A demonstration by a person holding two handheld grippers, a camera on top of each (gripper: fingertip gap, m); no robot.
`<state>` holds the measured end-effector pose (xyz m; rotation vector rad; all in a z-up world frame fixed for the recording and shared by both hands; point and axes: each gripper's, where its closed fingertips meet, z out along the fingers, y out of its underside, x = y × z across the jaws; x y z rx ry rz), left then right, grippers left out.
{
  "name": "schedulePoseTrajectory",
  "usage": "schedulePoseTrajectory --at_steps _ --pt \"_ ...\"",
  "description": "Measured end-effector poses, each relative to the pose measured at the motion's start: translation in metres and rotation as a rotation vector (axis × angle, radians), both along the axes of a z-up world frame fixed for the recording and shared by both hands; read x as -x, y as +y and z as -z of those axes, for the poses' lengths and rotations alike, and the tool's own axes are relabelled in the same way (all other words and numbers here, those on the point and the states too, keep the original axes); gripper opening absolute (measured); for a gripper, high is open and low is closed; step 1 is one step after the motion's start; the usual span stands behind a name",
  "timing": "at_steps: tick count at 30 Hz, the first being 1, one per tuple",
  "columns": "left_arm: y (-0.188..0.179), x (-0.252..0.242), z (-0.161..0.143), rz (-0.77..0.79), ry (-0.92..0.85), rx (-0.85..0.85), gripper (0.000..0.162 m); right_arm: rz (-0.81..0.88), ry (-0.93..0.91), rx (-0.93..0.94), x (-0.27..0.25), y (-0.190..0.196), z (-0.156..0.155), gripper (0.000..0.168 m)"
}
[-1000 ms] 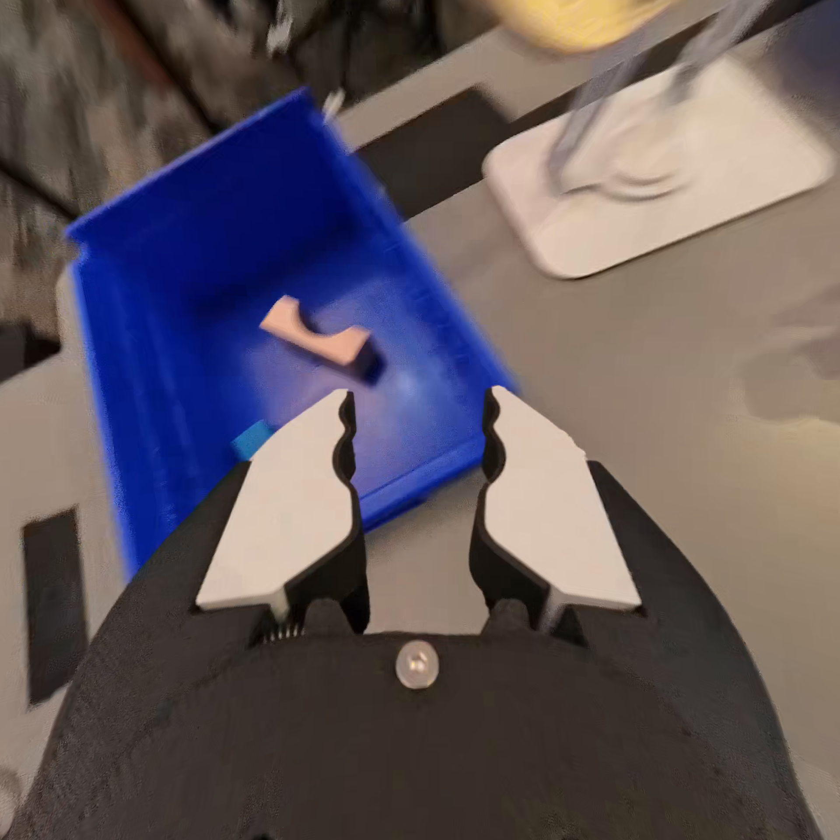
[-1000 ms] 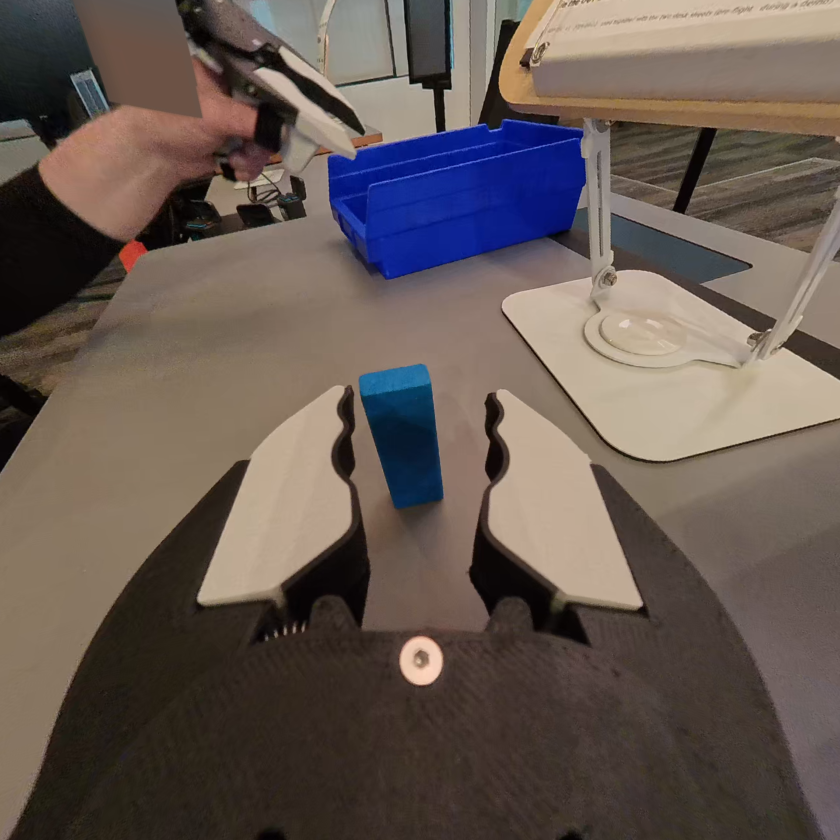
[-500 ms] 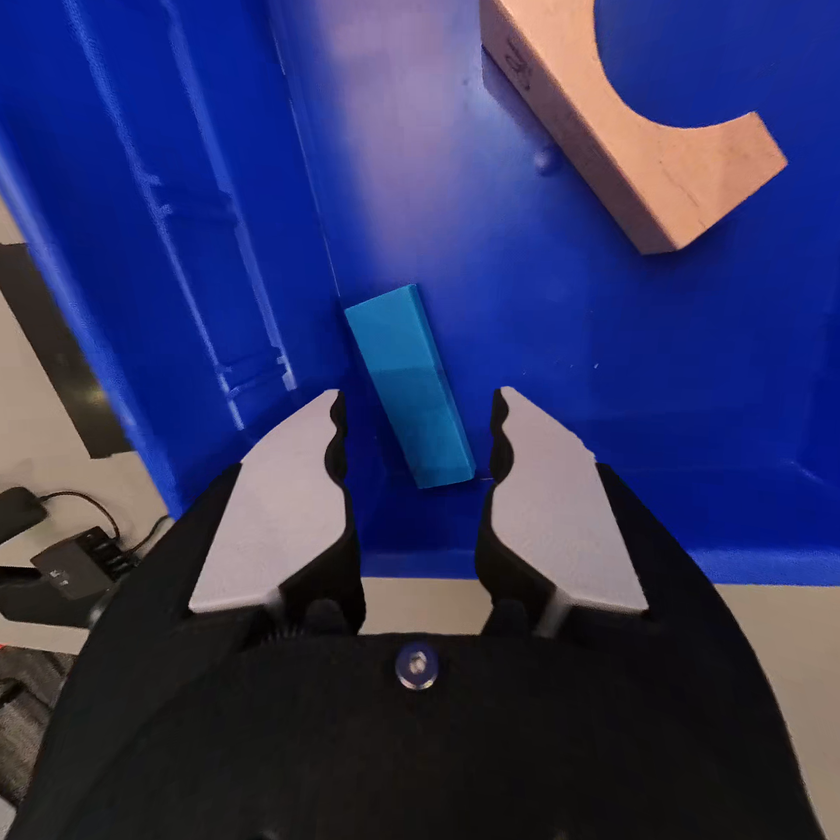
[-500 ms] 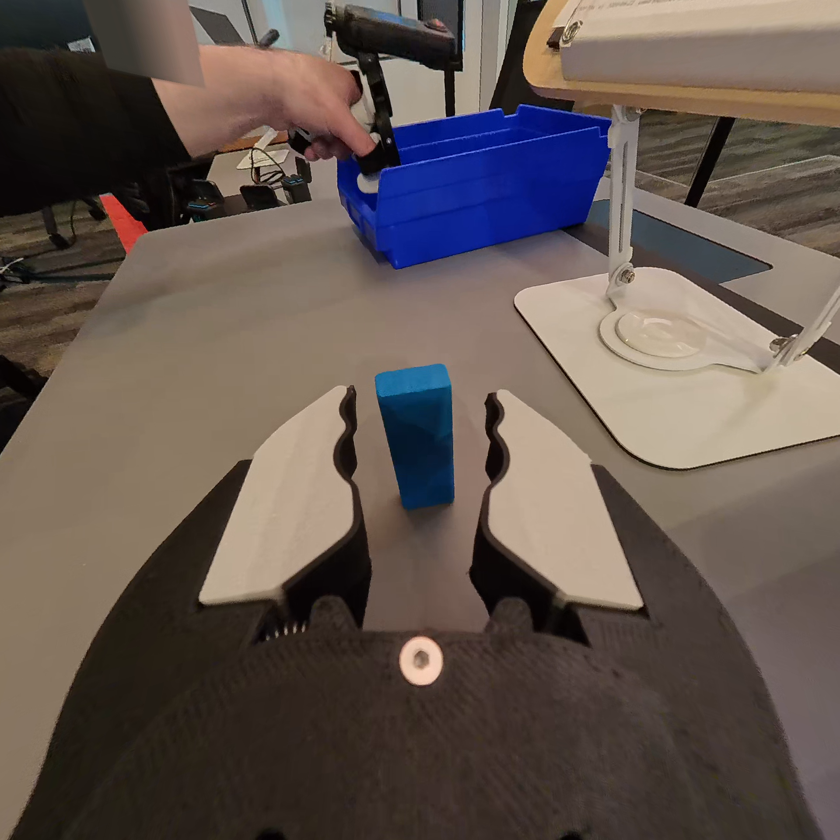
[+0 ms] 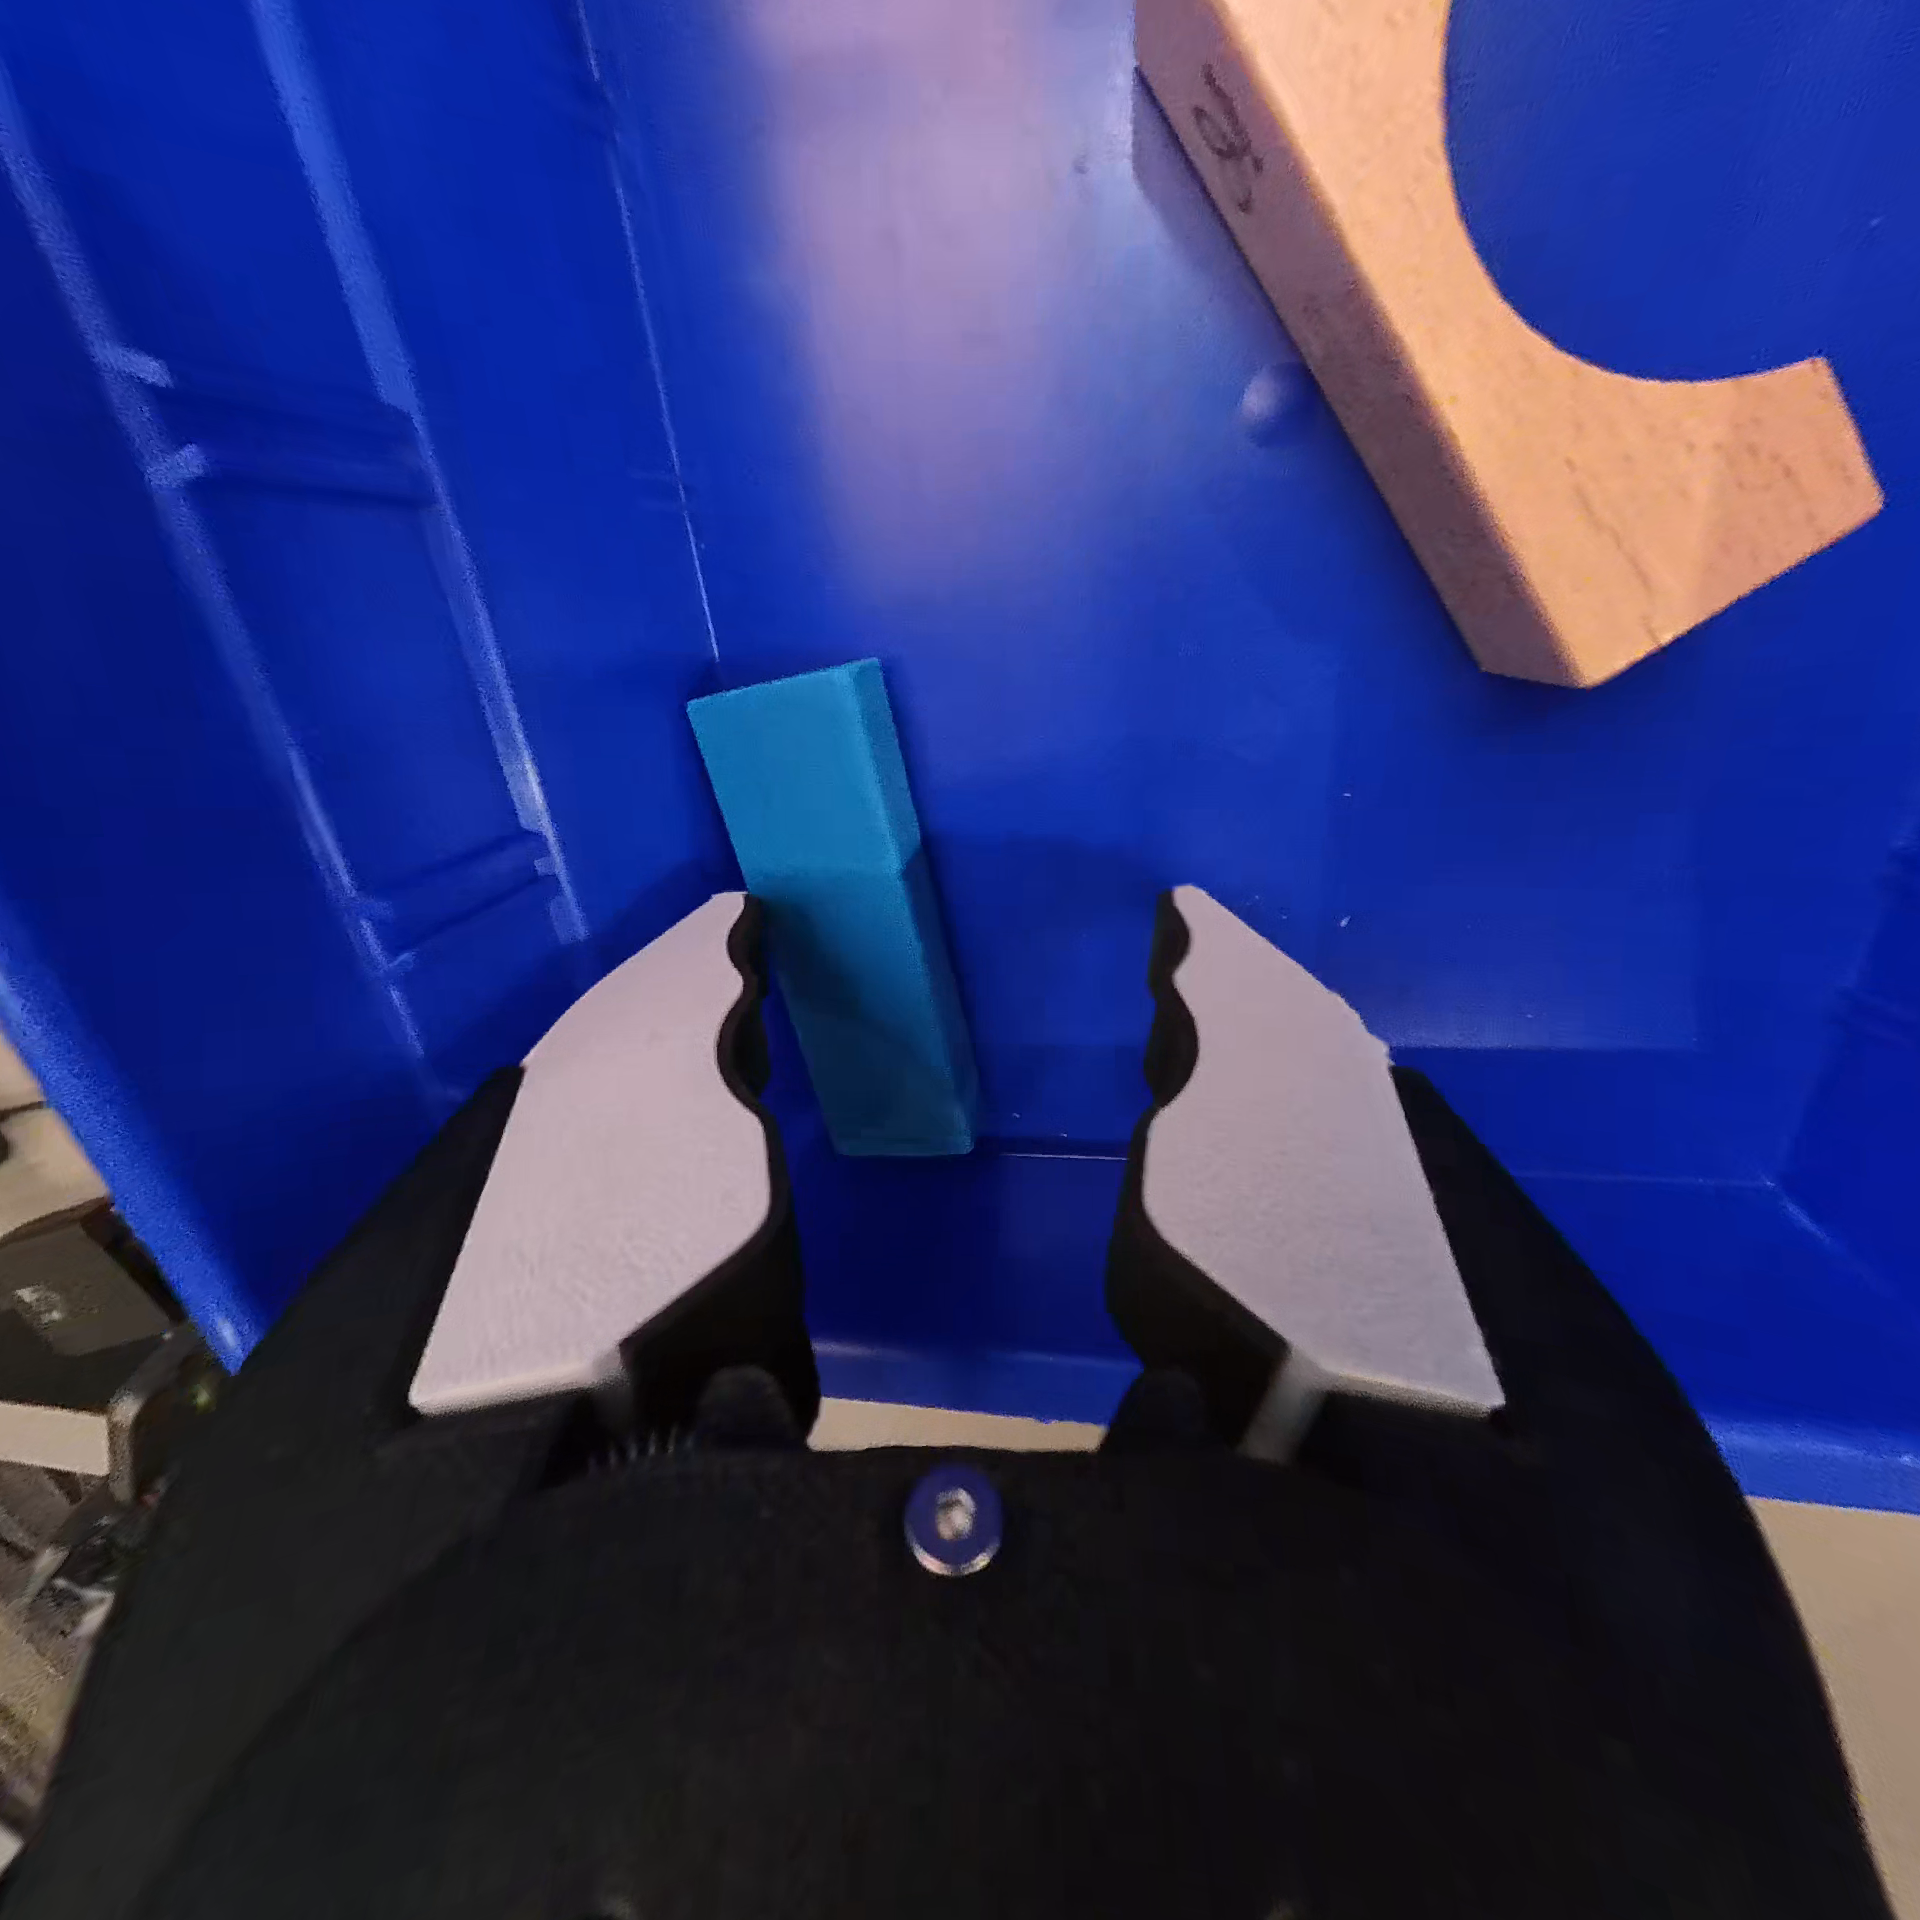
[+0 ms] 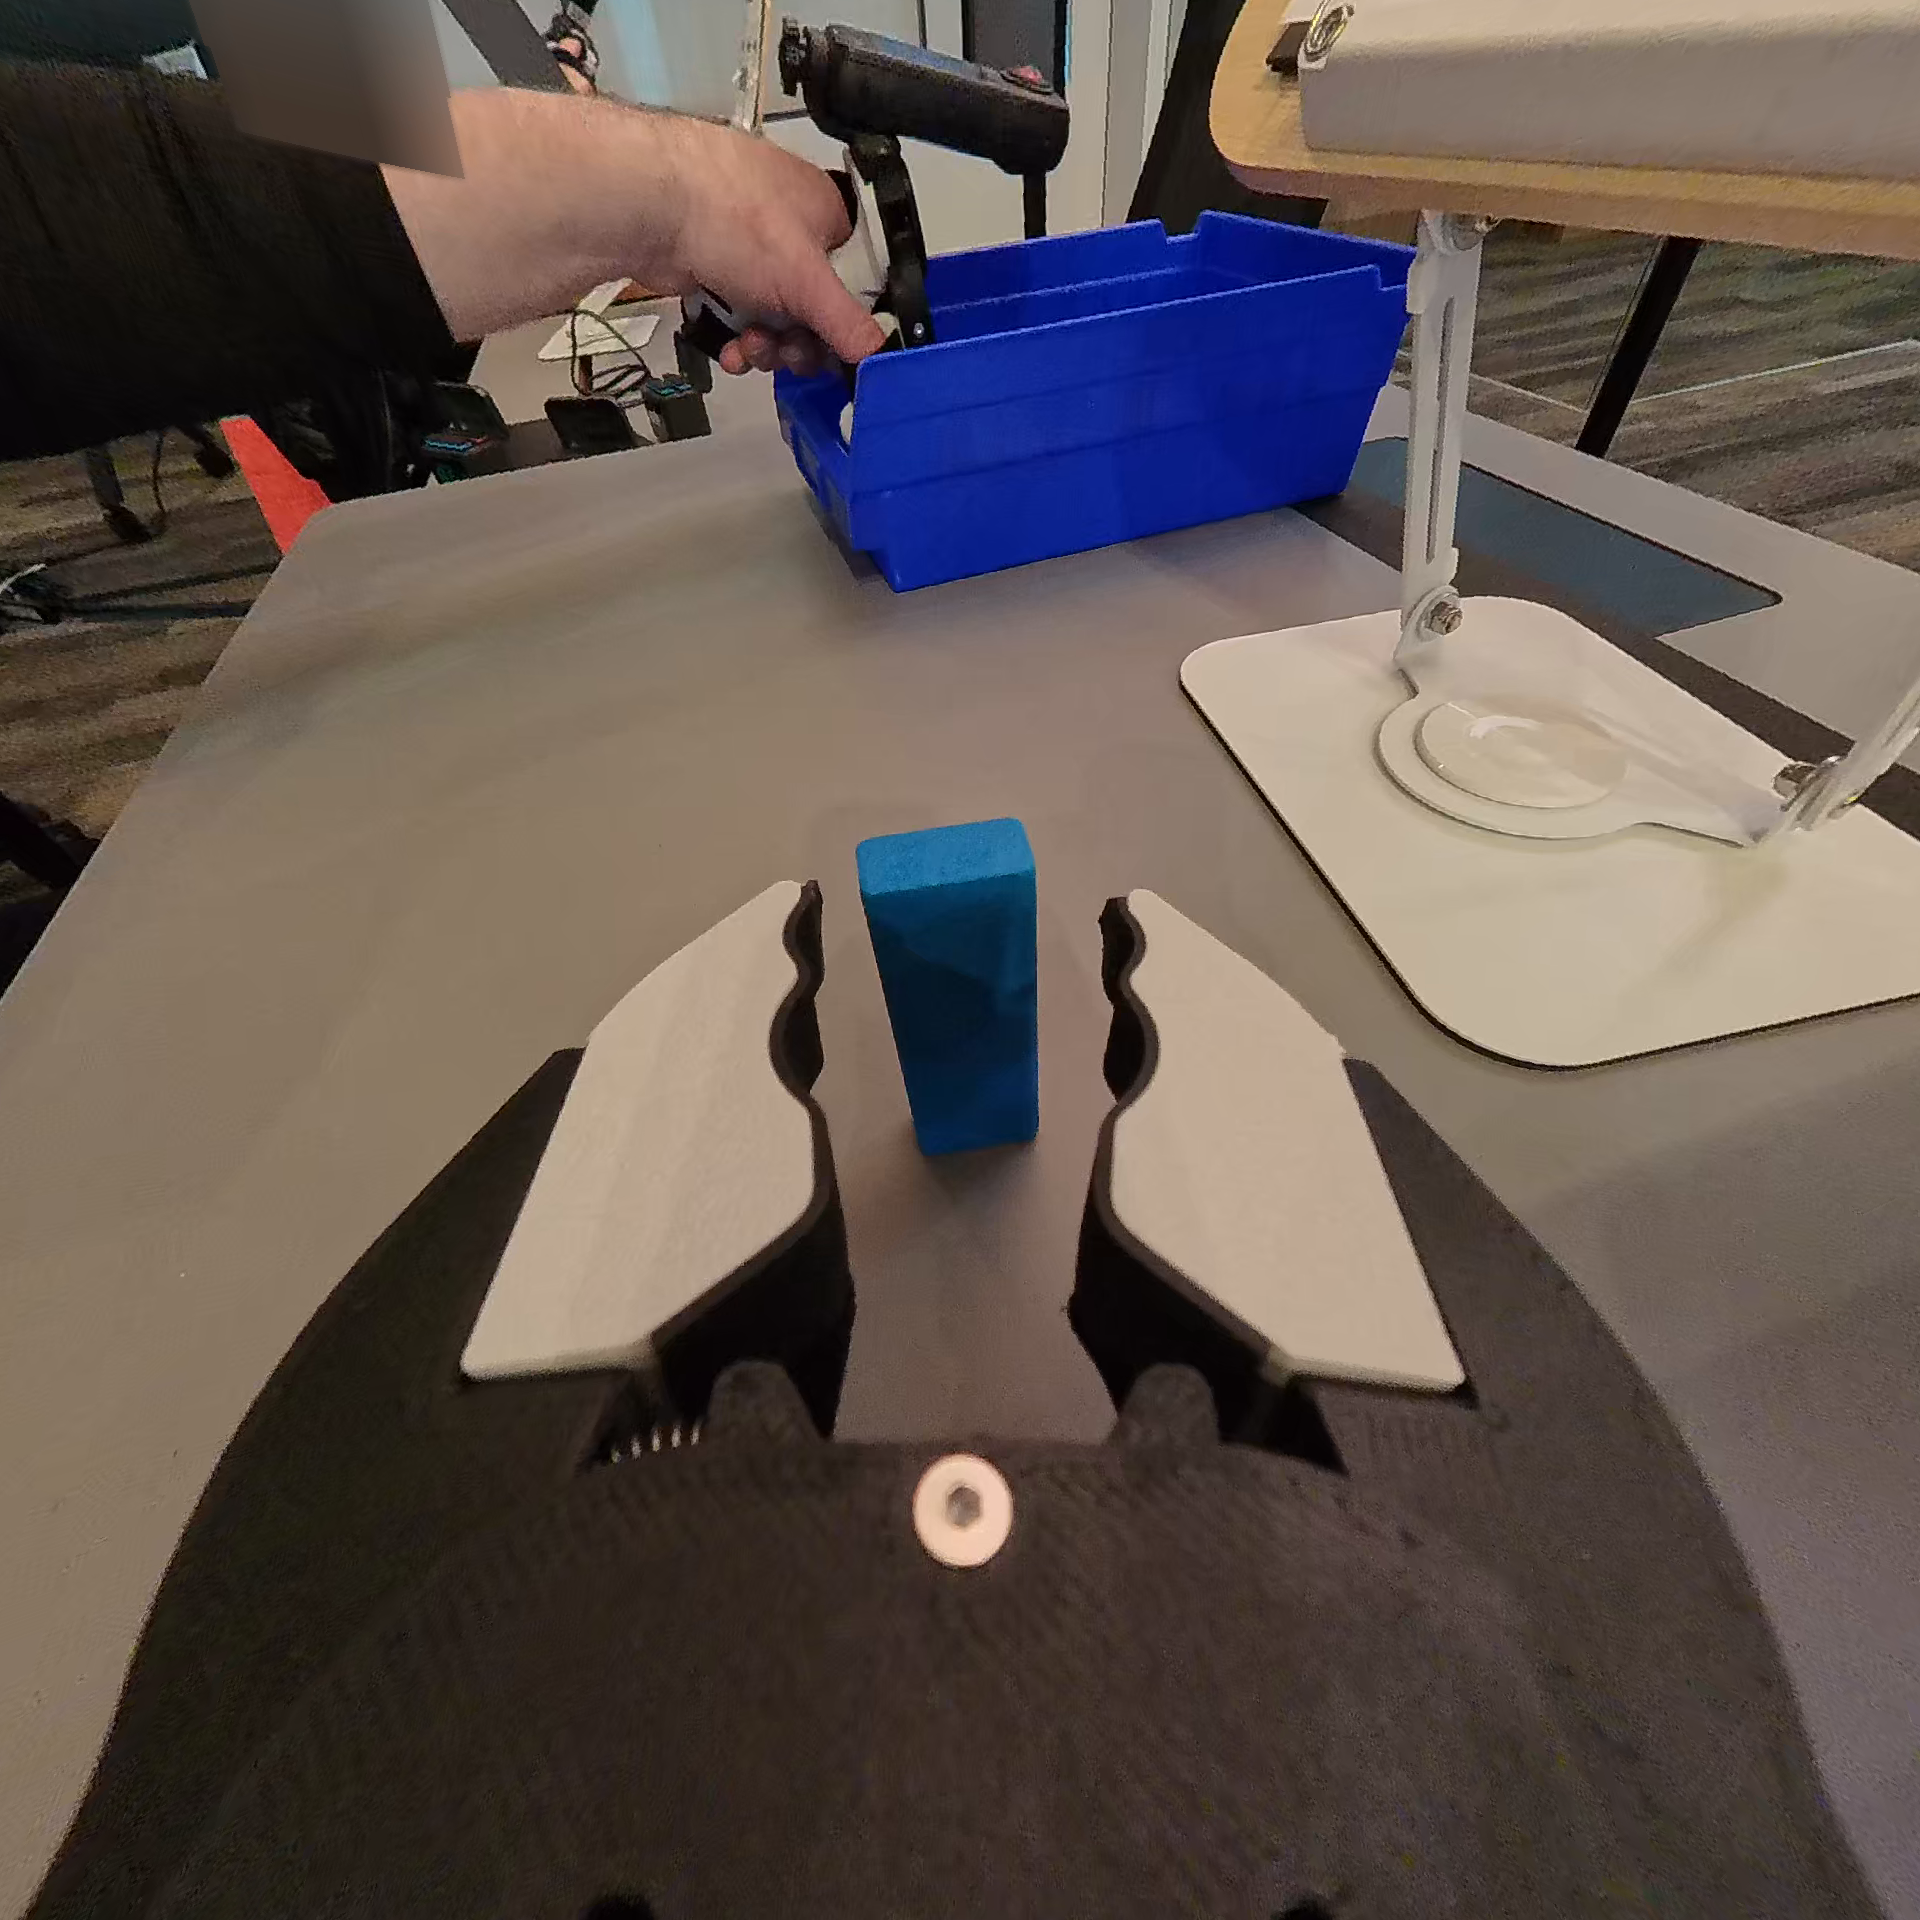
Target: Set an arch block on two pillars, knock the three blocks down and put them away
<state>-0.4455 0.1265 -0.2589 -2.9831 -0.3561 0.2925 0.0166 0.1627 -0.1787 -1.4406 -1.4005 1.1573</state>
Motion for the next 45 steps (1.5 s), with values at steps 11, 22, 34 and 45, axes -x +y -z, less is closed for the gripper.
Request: schedulePoseTrajectory --at_steps 11,22,34,45 --pt "0.013 -0.021 -0.017 0.050 -0.104 -0.080 0.048 -0.007 -0.011 -0.002 0.002 -0.001 0.003 0.051" --pt "0.009 -0.046 0.004 0.189 -0.165 0.031 0.037 0.004 -0.017 -0.001 0.000 0.001 0.003 0.051" --pt "0.024 -0.091 -0.100 0.399 -0.159 -0.614 0.035 0.044 0.018 -0.167 -0.014 0.002 -0.030 0.051" --pt "-0.060 -0.358 -0.190 1.047 -0.677 -1.116 0.034 -0.160 0.191 -0.193 0.017 -0.100 -0.126 0.056"
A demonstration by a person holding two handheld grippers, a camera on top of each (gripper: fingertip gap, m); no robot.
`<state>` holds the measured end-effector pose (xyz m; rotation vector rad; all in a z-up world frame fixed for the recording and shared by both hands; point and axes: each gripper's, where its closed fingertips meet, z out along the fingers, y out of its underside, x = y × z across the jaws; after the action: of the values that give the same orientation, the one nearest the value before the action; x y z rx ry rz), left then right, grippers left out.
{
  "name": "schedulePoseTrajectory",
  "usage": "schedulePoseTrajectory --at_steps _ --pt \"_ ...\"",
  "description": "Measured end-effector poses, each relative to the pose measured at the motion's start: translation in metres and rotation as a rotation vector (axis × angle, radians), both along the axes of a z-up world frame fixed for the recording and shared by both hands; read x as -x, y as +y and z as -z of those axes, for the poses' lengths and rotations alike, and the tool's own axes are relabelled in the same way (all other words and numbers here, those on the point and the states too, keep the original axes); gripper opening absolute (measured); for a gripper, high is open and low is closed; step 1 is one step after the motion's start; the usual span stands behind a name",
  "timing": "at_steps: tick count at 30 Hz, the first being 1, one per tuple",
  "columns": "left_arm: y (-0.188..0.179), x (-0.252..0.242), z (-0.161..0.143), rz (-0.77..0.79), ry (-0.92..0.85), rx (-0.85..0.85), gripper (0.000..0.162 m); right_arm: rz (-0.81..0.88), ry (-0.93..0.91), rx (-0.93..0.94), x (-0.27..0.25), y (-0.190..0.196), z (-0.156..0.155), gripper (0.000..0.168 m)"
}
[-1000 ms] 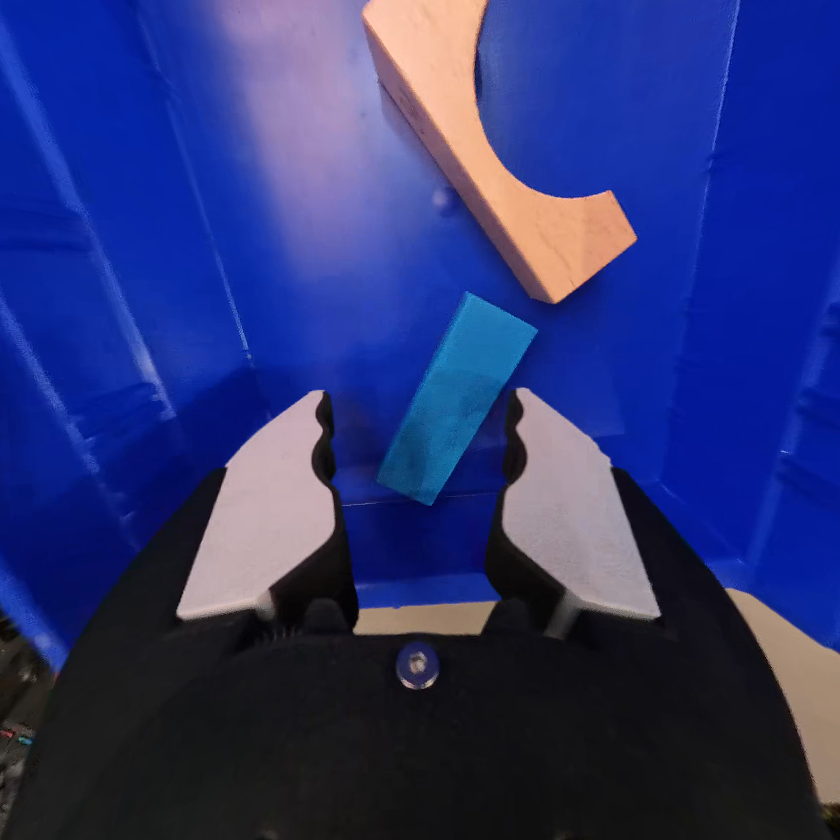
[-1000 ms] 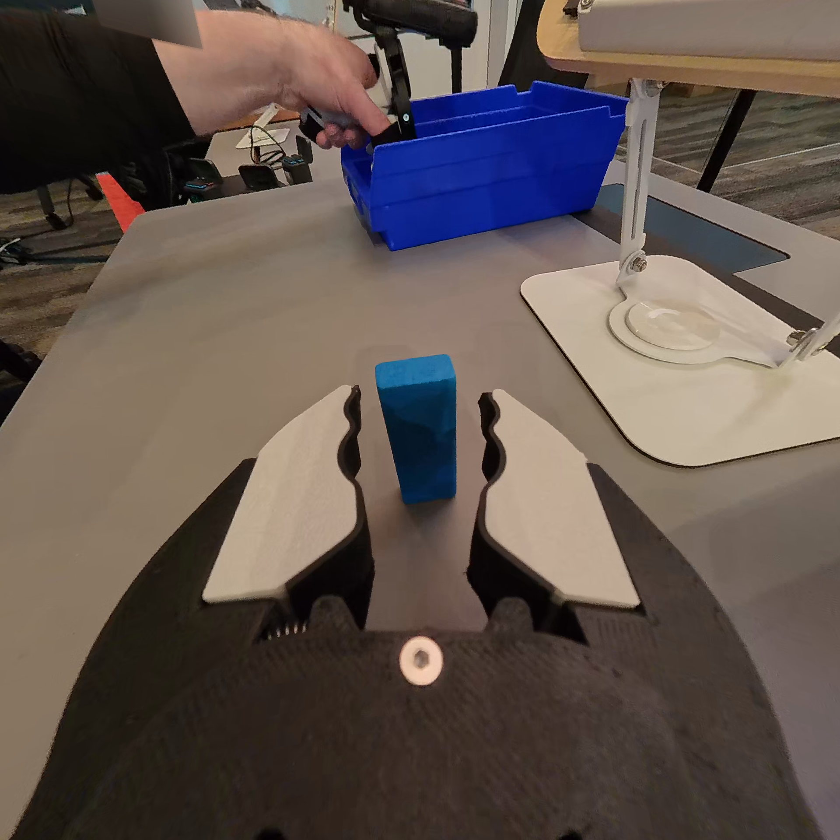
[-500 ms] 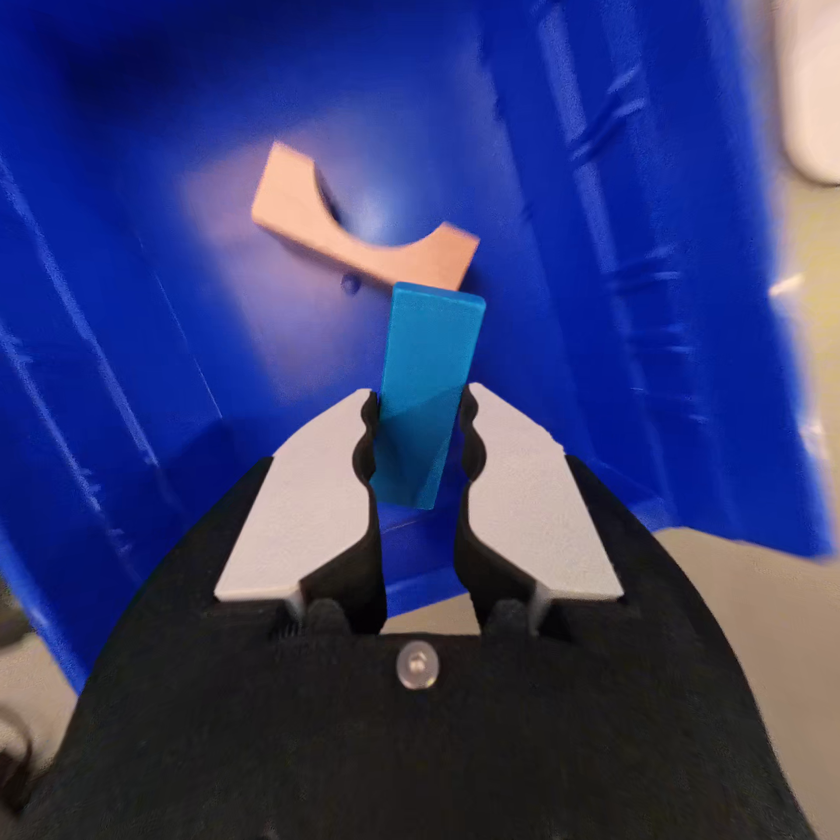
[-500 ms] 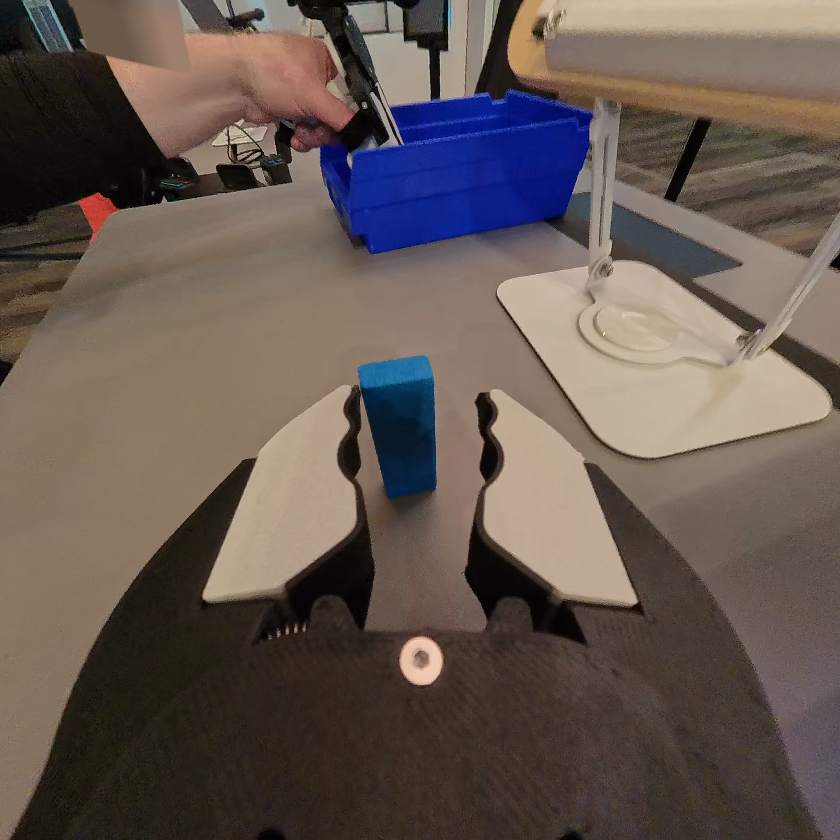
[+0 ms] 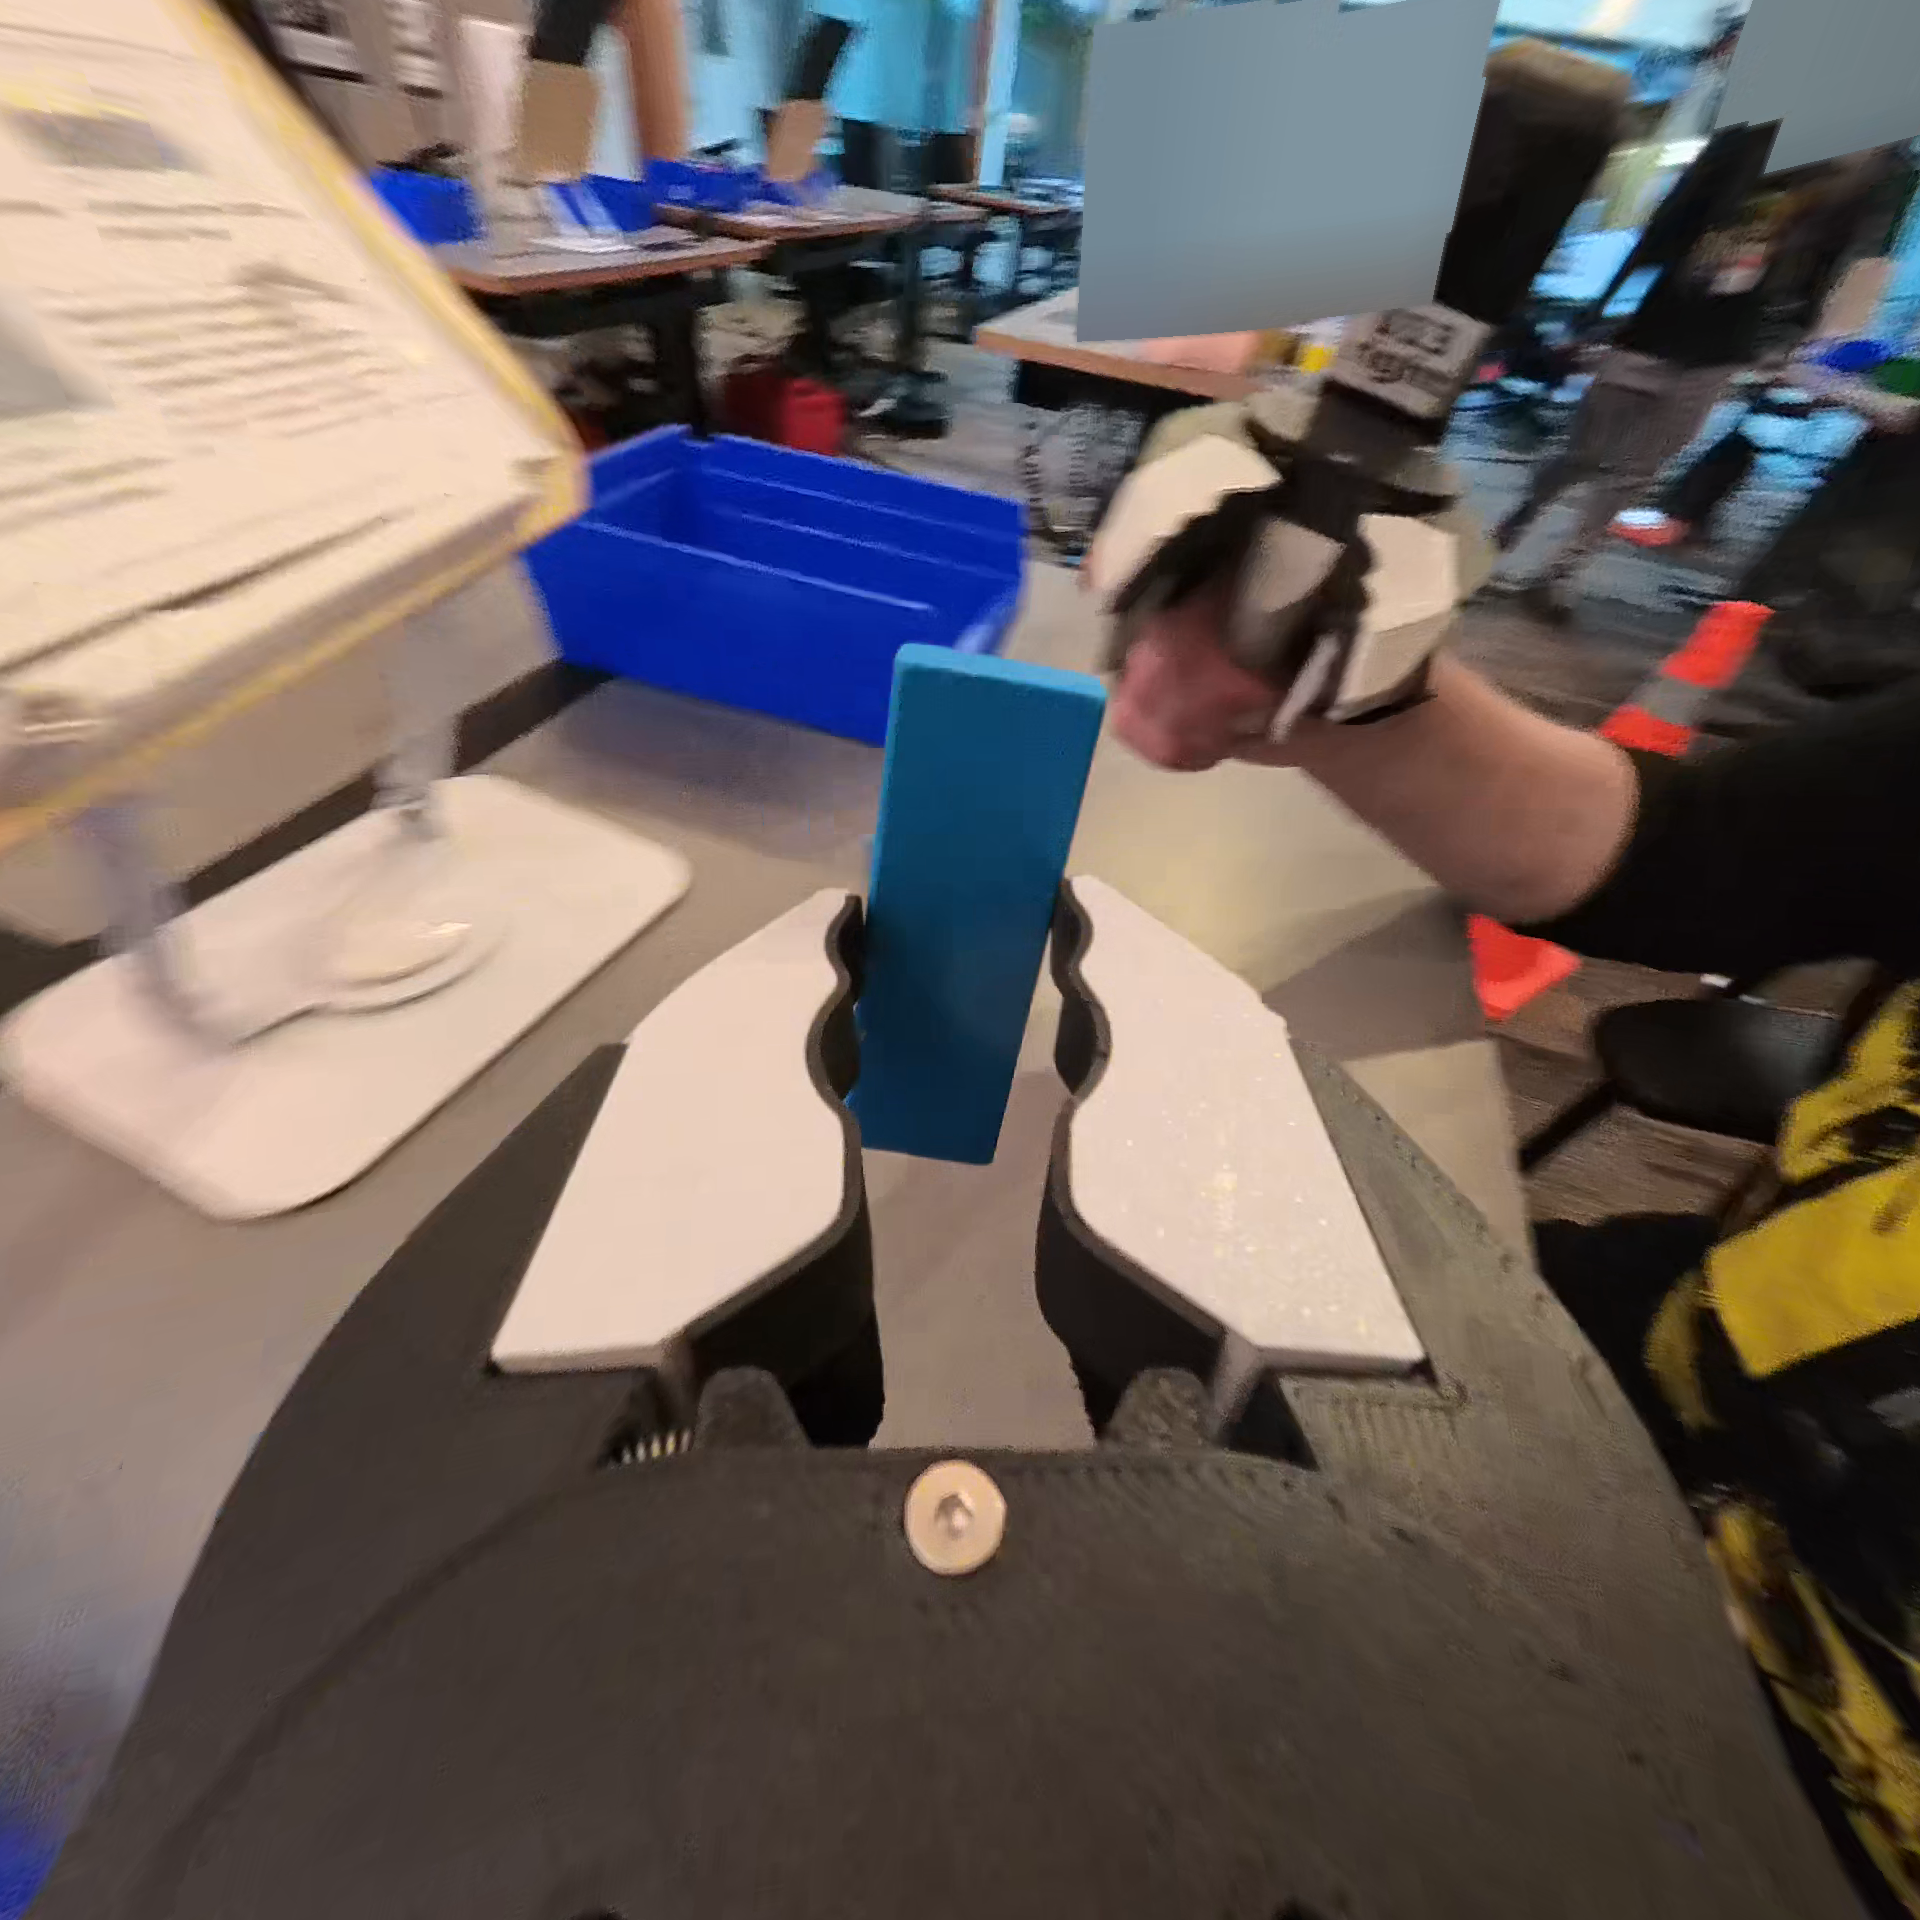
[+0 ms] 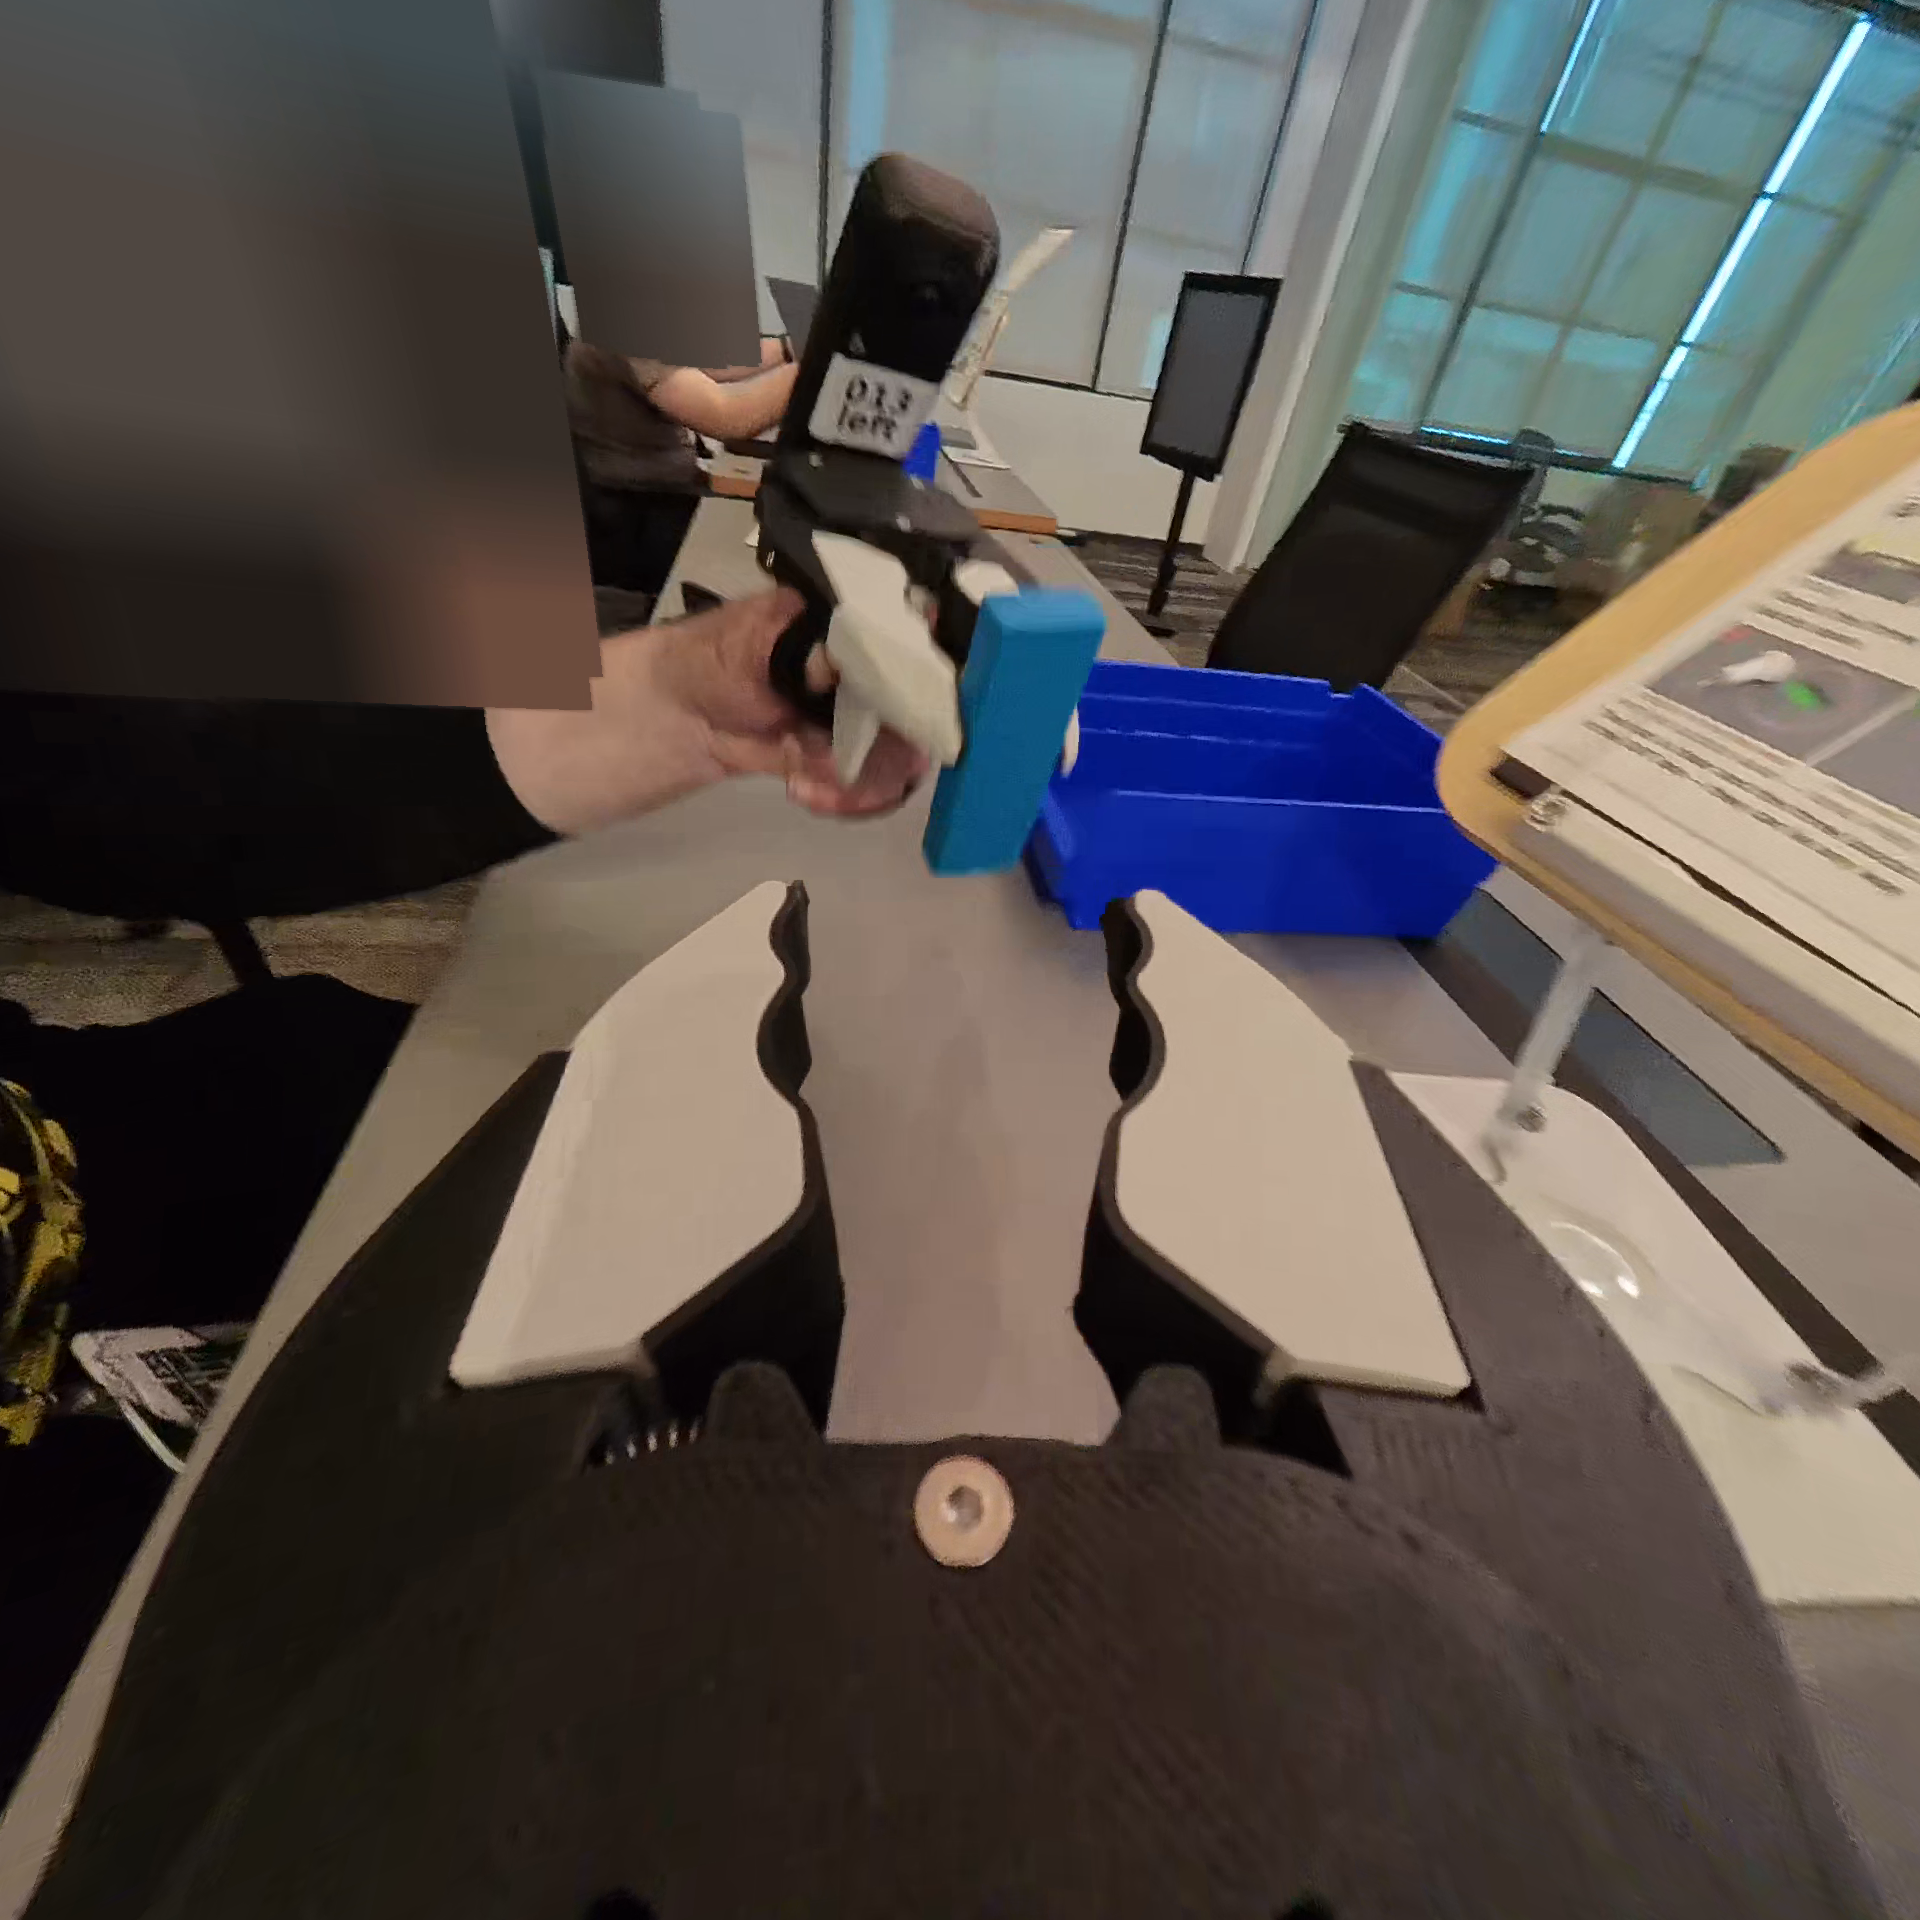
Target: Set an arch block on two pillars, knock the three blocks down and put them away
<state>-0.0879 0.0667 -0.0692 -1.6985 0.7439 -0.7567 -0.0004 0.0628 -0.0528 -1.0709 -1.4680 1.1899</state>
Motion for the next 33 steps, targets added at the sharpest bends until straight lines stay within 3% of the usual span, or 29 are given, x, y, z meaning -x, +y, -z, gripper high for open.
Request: schedulePoseTrajectory --at_steps 5,9,13,15,18,22,26,33 --pt "-0.015 -0.081 0.020 0.192 -0.019 -0.002 0.034 -0.079 0.002 0.096 0.012 -0.020 0.003 0.054" --pt "-0.018 -0.103 0.031 0.270 -0.071 0.018 0.035 -0.081 -0.016 0.134 0.006 -0.020 0.013 0.035" --pt "-0.015 -0.113 0.037 0.281 -0.121 0.043 0.035 -0.071 -0.018 0.174 -0.004 -0.014 0.020 0.035" --pt "-0.011 -0.112 0.039 0.264 -0.118 0.054 0.053 -0.073 0.000 0.191 -0.016 -0.009 0.018 0.035" --pt "-0.003 -0.100 0.046 0.218 -0.105 0.045 0.043 -0.003 0.000 0.126 -0.039 0.014 0.022 0.034" --pt "0.012 -0.086 0.063 0.172 -0.154 0.110 0.024 0.083 -0.053 0.099 -0.063 0.063 0.050 0.034" --pt "0.021 -0.079 0.073 0.136 -0.158 0.137 0.024 0.098 -0.090 0.089 -0.067 0.091 0.077 0.034" --pt "0.029 -0.073 0.086 0.106 -0.154 0.168 0.023 0.101 -0.195 0.072 -0.064 0.107 0.114 0.034"
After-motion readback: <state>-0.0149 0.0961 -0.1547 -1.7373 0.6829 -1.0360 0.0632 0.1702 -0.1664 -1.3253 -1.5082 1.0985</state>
